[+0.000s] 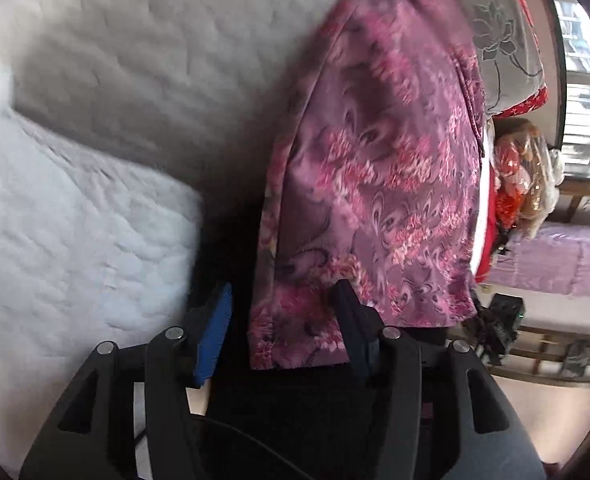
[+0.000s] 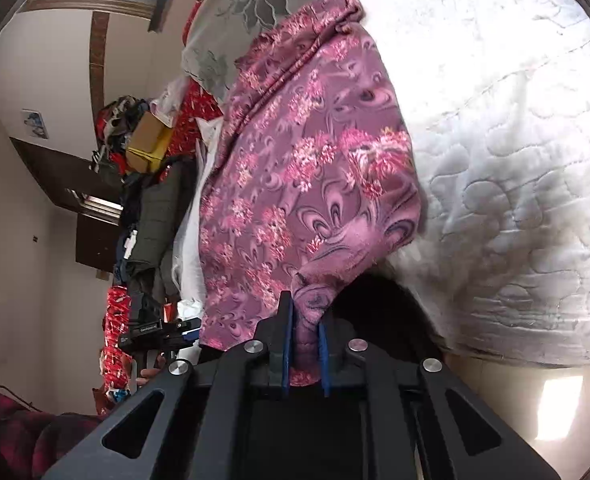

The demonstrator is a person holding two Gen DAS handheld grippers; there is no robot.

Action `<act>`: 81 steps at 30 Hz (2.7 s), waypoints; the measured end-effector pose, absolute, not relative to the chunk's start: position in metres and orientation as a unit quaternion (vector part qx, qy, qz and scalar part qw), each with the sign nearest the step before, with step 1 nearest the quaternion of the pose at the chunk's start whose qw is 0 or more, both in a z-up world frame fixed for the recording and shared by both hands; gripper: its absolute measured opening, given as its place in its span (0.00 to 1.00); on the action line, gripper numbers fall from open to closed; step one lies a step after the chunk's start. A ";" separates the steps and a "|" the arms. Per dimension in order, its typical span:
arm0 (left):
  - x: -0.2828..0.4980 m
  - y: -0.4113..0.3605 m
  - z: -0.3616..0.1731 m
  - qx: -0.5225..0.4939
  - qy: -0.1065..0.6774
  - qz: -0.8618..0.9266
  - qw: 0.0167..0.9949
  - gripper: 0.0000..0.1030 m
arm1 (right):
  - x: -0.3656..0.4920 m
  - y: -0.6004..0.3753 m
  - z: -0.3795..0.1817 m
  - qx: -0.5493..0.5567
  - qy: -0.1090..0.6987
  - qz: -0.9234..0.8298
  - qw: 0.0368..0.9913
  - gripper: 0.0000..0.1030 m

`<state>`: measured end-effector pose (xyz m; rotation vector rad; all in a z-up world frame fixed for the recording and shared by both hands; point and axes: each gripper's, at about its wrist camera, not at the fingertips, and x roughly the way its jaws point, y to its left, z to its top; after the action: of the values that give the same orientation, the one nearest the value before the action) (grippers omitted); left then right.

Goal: Fold small clothes

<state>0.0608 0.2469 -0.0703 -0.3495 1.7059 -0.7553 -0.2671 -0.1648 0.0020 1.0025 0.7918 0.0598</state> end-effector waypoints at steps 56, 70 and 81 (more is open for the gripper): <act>0.384 0.039 0.037 -0.309 0.576 -0.332 0.681 0.08 | -0.017 -0.381 0.054 0.546 0.133 -0.076 0.823 0.08; 0.410 0.056 0.046 -0.379 0.581 -0.329 0.641 0.45 | -0.019 -0.407 0.061 0.583 0.128 -0.089 0.797 0.55; 0.391 0.040 -0.001 -0.249 0.650 -0.304 0.651 0.52 | 0.015 -0.383 0.071 0.399 0.294 -0.194 0.847 0.61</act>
<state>0.3913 0.0404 -0.0014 -0.5651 1.4751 -0.6902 0.0150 -0.3831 0.0705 0.8412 0.6205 -0.4093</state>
